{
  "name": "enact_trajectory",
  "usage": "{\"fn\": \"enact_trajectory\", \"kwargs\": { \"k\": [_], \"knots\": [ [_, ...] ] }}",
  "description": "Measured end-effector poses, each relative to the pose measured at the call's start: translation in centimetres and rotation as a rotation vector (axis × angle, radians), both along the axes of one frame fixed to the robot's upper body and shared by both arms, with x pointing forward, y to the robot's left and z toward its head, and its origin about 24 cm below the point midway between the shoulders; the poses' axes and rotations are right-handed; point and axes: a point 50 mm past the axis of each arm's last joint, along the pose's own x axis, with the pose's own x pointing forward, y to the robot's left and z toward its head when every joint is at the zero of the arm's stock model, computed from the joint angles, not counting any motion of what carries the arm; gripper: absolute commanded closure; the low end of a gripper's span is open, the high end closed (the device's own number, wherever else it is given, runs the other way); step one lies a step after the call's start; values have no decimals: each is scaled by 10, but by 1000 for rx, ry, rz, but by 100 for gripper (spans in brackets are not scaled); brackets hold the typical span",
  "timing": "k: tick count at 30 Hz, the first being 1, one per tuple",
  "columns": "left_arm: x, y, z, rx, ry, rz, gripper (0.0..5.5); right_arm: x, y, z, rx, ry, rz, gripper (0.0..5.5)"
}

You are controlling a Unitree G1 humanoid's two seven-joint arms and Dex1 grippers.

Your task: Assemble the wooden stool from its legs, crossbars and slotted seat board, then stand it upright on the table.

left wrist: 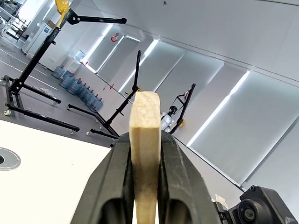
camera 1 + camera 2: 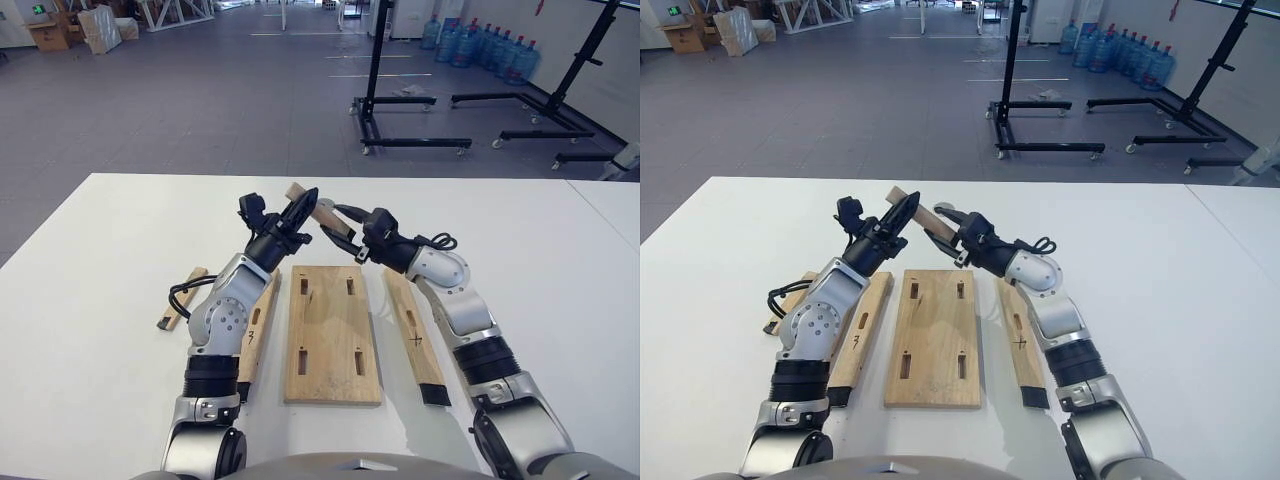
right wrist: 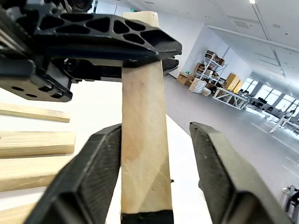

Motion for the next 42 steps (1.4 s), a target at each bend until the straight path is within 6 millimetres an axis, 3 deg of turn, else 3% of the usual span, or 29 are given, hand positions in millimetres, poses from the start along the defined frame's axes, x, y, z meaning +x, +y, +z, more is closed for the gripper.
{"fn": "enact_trajectory", "kwargs": {
  "k": [6, 11, 14, 19, 22, 25, 31, 38, 42],
  "knots": [
    [-1, -3, -1, -14, 3, 3, 512, 1, -8, 1, -32, -4, -15, 283],
    [-3, -1, 6, -7, -29, 50, 512, -3, -30, 2, -86, 22, -61, 283],
    [-3, 31, -2, 58, 0, 205, 512, -10, -49, -3, -92, 50, -142, 283],
    [-3, 67, 4, 144, -13, 313, 512, -16, -56, -2, -35, 52, -244, 283],
    [-14, 85, 29, 210, -92, 290, 512, -10, -73, 6, 37, 7, -423, 283],
    [-34, 94, 40, 296, -113, 244, 512, -5, -95, 11, 112, -43, -645, 283],
    [-58, 116, 21, 463, 3, 256, 512, -12, -138, 12, 226, -149, -1054, 283],
    [-94, 130, -5, 597, 150, 412, 512, -20, -137, -3, 219, -122, -1111, 283],
    [-104, 127, -2, 614, 134, 423, 512, -26, -134, -10, 224, -109, -1132, 283]
  ]
}}
